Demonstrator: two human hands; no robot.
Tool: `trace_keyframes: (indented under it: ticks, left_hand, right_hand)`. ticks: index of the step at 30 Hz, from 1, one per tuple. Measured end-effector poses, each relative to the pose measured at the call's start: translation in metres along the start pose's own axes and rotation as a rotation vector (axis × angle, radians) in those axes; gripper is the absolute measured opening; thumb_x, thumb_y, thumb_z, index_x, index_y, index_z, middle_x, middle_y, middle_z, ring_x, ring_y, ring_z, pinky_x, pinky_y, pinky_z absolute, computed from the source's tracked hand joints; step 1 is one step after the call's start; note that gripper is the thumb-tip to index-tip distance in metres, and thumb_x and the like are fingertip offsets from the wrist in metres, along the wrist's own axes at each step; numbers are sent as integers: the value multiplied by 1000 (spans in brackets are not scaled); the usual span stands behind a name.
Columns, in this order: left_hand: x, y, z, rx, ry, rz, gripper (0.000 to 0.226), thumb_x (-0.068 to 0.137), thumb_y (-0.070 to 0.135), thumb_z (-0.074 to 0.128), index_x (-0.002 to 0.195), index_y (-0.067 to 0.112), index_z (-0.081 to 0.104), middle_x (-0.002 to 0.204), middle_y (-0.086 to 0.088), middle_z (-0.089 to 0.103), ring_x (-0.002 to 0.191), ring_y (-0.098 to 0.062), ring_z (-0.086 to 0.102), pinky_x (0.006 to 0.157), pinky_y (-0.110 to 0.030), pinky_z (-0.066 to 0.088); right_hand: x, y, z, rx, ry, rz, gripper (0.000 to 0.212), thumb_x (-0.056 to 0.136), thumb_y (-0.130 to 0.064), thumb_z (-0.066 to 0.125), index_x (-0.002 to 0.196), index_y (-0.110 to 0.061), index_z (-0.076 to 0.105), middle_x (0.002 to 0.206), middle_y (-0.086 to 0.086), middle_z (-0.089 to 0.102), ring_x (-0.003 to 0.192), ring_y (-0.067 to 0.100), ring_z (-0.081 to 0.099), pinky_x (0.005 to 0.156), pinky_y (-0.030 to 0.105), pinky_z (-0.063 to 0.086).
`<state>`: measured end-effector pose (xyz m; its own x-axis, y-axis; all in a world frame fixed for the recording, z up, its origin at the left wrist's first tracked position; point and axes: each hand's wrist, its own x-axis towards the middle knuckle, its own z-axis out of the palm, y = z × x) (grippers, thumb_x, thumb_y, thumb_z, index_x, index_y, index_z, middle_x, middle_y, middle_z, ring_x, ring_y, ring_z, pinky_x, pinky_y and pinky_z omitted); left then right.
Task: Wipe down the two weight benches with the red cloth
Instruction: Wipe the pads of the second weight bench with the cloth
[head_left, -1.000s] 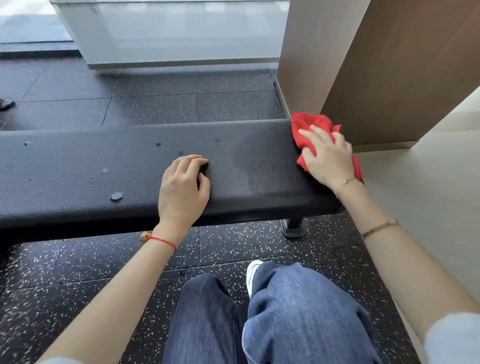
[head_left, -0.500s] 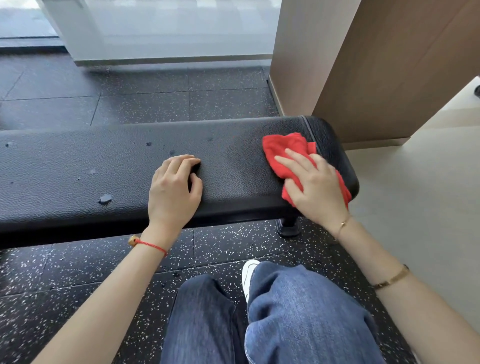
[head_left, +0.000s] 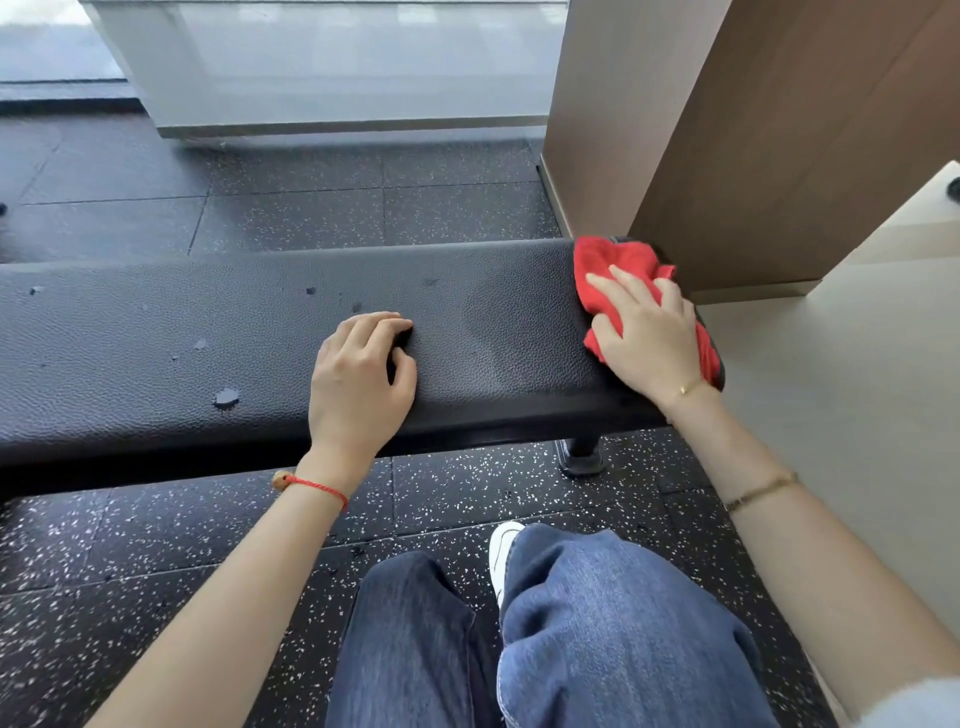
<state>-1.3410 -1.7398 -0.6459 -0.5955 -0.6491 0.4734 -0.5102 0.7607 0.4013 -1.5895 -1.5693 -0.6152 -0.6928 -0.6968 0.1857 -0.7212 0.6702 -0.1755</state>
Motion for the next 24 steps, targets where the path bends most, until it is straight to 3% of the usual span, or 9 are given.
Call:
trace_keyframes:
  ticks: [4,12,15,20,24]
  left_hand:
    - [-1,0,1,-1,0,-5,29,90,17,51,114,16,66,120,2,65,116,-21,56,102,-36,43]
    - [-1,4,-1,12,-18,-19,28,89,14,53,114,14,66,120,0,65,116,-22,56,102,-36,43]
    - [-1,4,0,18,-13,-22,27,89,14,53,113,14,66,120,1,65,115,-22,56,102,-36,43]
    - [0,4,1,16,-10,-29,27,89,15,52,113,14,66,119,0,66,115,-21,56,102,-36,44]
    - [0,6,-1,11,-12,-29,27,88,15,53,112,14,66,118,0,66,114,-22,57,101,-36,44]
  right_hand:
    - [-27,18,-4,23,37,2,51,86,-39,38,136,-42,49,149,-14,42,127,29,38,106,38,27]
    - [69,11,5,52,-86,157,47,94,-37,39,141,-42,43,156,-9,32,138,33,25,113,43,18]
    - [49,-2,3,30,-83,31,48,93,-35,42,141,-42,43,155,-11,34,134,34,30,112,42,21]
    - [-18,-34,3,31,-75,-337,53,87,-42,41,140,-43,45,149,-15,42,127,28,37,108,40,25]
    - [-3,-45,5,48,-118,-338,51,89,-41,41,140,-43,44,151,-16,39,131,28,35,111,41,23]
